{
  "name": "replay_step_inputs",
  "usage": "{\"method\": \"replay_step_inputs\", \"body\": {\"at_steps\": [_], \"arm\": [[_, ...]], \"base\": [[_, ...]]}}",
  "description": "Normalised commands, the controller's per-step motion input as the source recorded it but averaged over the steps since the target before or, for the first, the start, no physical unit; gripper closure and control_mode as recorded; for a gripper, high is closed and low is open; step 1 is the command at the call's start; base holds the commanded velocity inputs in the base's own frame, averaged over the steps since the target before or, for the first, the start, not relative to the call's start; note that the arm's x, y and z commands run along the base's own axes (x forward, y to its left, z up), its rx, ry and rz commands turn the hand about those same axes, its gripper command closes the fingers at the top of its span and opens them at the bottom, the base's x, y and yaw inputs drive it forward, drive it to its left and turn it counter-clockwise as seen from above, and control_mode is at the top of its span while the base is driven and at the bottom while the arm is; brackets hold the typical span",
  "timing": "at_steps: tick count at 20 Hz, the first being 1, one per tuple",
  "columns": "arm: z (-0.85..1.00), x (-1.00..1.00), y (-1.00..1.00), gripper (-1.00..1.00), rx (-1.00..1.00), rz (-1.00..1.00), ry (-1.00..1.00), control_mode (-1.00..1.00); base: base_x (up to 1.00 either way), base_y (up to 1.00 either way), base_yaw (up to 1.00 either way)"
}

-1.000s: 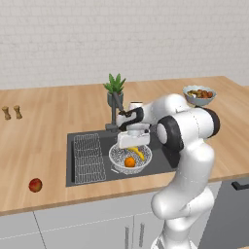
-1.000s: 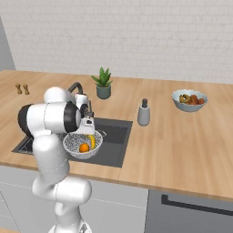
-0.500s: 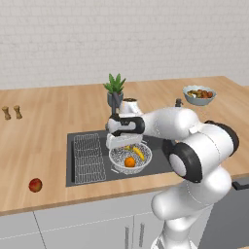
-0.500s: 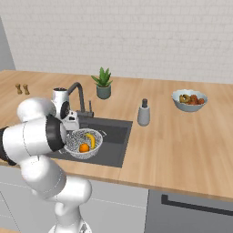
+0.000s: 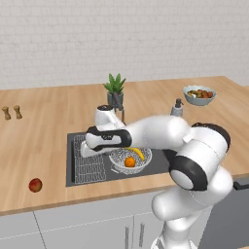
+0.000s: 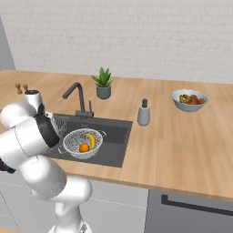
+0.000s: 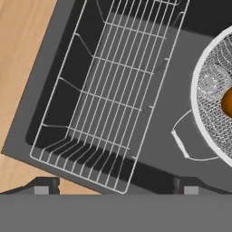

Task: Put the colander in the sink, put the orange, apple, banana in the colander, and turn on the sink faucet and pour water over the colander.

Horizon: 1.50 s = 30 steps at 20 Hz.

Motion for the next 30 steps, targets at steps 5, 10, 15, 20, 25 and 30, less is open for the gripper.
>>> {"method": "replay_step_inputs", "body": {"at_steps": [5, 10, 15, 20, 25, 30], "arm": [[0.03, 0.00, 0.95, -1.00, 0.00, 0.00, 0.00, -1.00], [0.00, 0.00, 0.68, -1.00, 0.00, 0.00, 0.03, -1.00], [-0.04, 0.00, 0.48, -1.00, 0.00, 0.00, 0.10, -1.00], [-0.07, -0.02, 0.63, -1.00, 0.00, 0.00, 0.00, -1.00], [-0.01, -0.23, 0.48, -1.00, -0.02, 0.00, -0.04, -1.00], [-0.07, -0.27, 0.29, -1.00, -0.03, 0.00, -0.01, -1.00]], "base": [[0.00, 0.00, 0.00], [0.00, 0.00, 0.00], [0.00, 0.00, 0.00], [0.00, 0.00, 0.00], [0.00, 0.00, 0.00], [0.00, 0.00, 0.00]]}}
